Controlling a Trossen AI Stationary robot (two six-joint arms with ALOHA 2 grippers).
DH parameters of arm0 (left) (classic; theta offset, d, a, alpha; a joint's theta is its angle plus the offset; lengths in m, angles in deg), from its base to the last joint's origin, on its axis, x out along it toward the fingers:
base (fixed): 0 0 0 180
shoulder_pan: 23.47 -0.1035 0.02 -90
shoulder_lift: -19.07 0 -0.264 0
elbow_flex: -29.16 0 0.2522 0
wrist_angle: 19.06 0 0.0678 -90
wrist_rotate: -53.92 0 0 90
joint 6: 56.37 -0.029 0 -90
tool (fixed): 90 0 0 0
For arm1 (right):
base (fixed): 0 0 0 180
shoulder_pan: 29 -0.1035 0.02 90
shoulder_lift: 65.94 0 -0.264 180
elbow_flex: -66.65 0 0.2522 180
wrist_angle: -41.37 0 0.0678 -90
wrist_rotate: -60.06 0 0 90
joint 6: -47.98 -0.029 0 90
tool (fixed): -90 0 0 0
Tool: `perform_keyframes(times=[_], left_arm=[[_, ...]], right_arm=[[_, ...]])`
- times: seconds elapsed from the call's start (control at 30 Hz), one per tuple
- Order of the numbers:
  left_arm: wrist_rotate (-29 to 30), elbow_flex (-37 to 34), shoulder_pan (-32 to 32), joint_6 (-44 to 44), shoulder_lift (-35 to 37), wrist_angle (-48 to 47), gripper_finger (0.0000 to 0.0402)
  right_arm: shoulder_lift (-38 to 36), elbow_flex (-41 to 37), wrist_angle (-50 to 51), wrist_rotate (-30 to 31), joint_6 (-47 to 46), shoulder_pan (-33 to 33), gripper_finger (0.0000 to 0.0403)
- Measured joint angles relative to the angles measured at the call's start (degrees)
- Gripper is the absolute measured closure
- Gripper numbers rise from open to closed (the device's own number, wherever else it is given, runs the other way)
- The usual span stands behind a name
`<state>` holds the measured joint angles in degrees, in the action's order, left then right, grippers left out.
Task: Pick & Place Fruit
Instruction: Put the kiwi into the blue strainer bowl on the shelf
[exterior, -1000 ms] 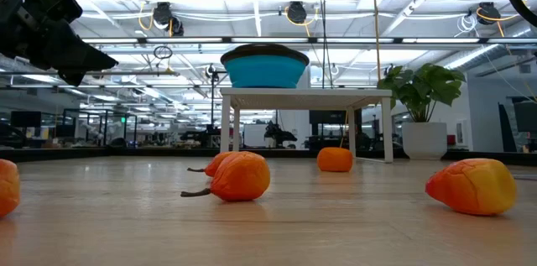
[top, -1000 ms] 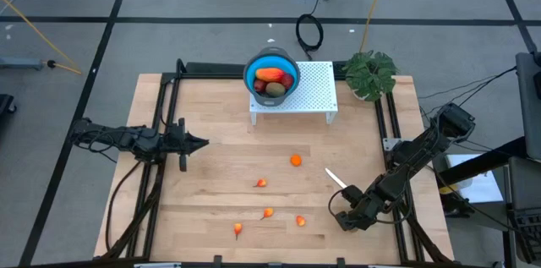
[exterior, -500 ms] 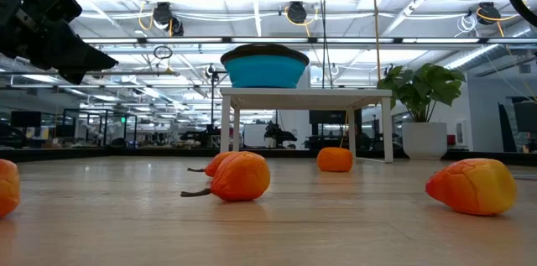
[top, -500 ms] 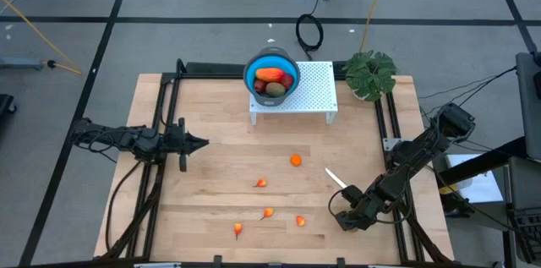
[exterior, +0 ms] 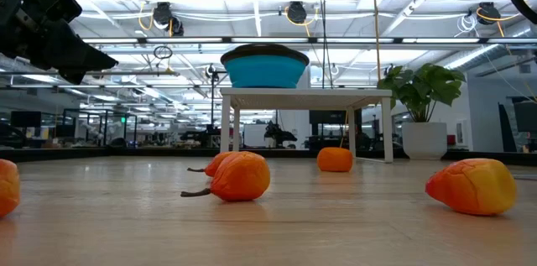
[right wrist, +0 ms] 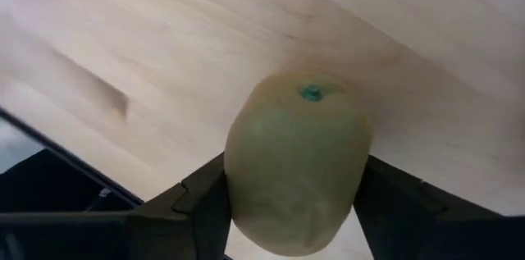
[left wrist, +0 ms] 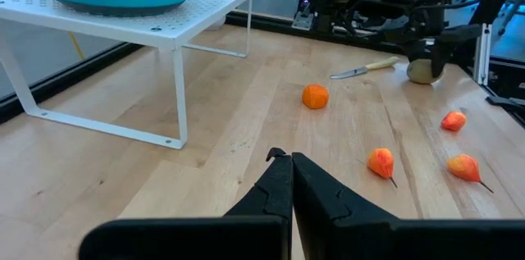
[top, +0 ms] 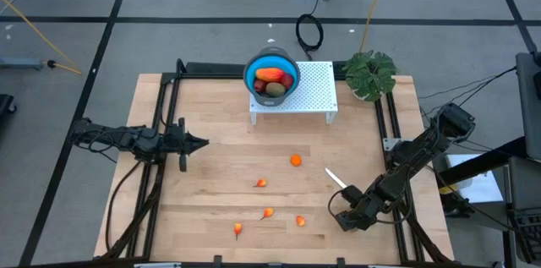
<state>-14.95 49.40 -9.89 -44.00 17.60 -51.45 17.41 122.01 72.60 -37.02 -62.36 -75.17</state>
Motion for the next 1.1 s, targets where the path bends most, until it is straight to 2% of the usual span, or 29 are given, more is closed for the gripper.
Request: perform_keyframes(times=[0.27,0.43,0.53,0.7,0.83,0.97,1.1], left_arm=[[-0.03,0.00,0.00,1.82,0.00,2.39,0.0396],[-0.09,0.00,0.00,1.65,0.00,5.75,0.0396],[-0.08,0.00,0.00,1.65,0.02,7.24,0.0396],[-0.12,0.00,0.00,2.37,0.02,8.93,0.0396],[-0.22,0.00,0.00,4.57,0.02,9.33,0.0396],[-0.22,0.00,0.00,8.48,0.02,9.35,0.0396],[-0.84,0.00,0.00,10.98,0.02,9.42,0.0396]], right_arm=[[-0.67,0.00,-8.06,4.92,2.32,0.04,0.0192],[-3.74,0.00,-15.27,14.38,7.74,0.49,0.0195],[-6.35,0.00,-20.19,22.11,13.51,1.61,0.0195],[-9.66,0.02,-30.80,33.80,28.01,4.59,0.0195],[-10.73,0.02,-41.36,40.02,42.78,7.52,0.0195],[-10.73,0.02,-53.20,43.21,59.41,10.74,0.0195],[-10.73,0.02,-59.80,43.30,73.38,14.16,0.0195]])
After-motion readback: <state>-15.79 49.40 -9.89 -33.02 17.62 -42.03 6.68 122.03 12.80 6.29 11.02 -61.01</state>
